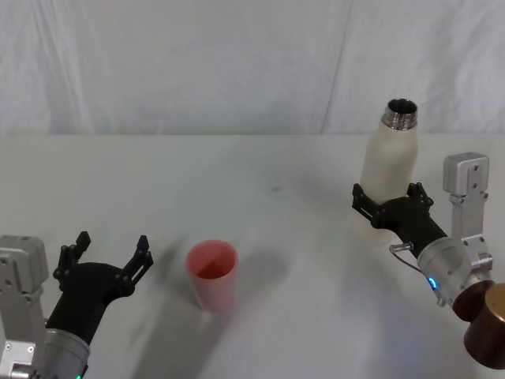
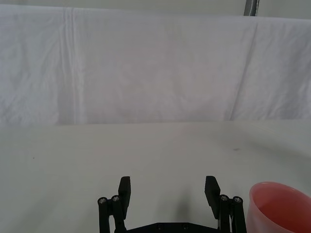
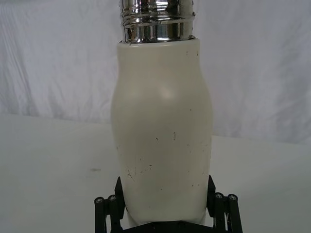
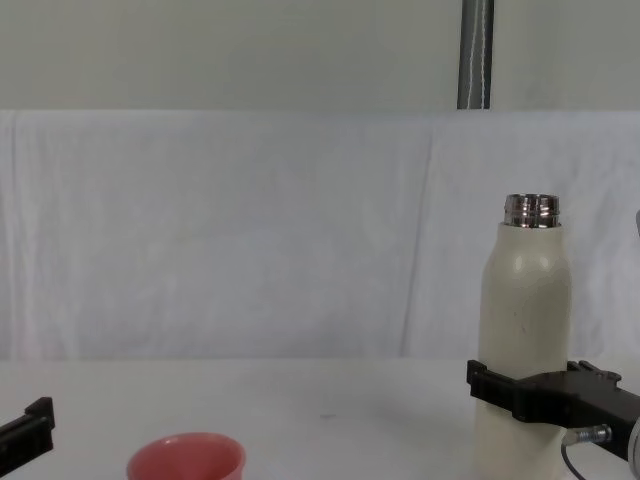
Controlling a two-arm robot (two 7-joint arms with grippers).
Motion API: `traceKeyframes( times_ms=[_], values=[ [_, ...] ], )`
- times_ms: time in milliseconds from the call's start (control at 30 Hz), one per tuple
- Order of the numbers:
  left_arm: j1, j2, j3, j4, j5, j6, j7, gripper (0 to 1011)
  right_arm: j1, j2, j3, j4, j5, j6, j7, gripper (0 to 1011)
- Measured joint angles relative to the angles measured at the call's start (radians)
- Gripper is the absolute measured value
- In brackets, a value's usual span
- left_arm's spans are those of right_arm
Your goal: Grasp the thermos with one hand and pour water into the cup lid.
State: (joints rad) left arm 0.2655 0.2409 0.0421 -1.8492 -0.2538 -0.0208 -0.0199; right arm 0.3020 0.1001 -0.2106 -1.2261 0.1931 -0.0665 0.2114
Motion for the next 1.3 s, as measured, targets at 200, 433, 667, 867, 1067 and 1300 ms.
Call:
traceKeyframes(
  times_ms=[200, 433, 667, 867, 1067, 1300],
  values=[
    [0.0, 0.0, 0.0, 0.0, 0.0, 0.0, 0.0, 1001, 0.0, 0.0, 0.0, 0.0, 0.0, 0.0, 0.0, 950],
    [0.0, 0.0, 0.0, 0.0, 0.0, 0.0, 0.0, 1001, 0.0, 0.0, 0.0, 0.0, 0.0, 0.0, 0.0, 950],
    [0.0, 0.0, 0.0, 0.0, 0.0, 0.0, 0.0, 1001, -0.001, 0.004, 0.0, -0.012, 0.0, -0.001, 0.007, 950],
    [0.0, 0.0, 0.0, 0.0, 0.0, 0.0, 0.0, 1001, -0.003, 0.02, -0.004, -0.049, -0.002, -0.005, 0.021, 950],
    [0.0, 0.0, 0.0, 0.0, 0.0, 0.0, 0.0, 1001, -0.011, 0.043, -0.009, -0.1, -0.015, -0.002, 0.028, 950],
    [0.0, 0.0, 0.0, 0.0, 0.0, 0.0, 0.0, 1001, -0.036, 0.08, -0.013, -0.173, -0.039, 0.007, 0.031, 950]
  ],
)
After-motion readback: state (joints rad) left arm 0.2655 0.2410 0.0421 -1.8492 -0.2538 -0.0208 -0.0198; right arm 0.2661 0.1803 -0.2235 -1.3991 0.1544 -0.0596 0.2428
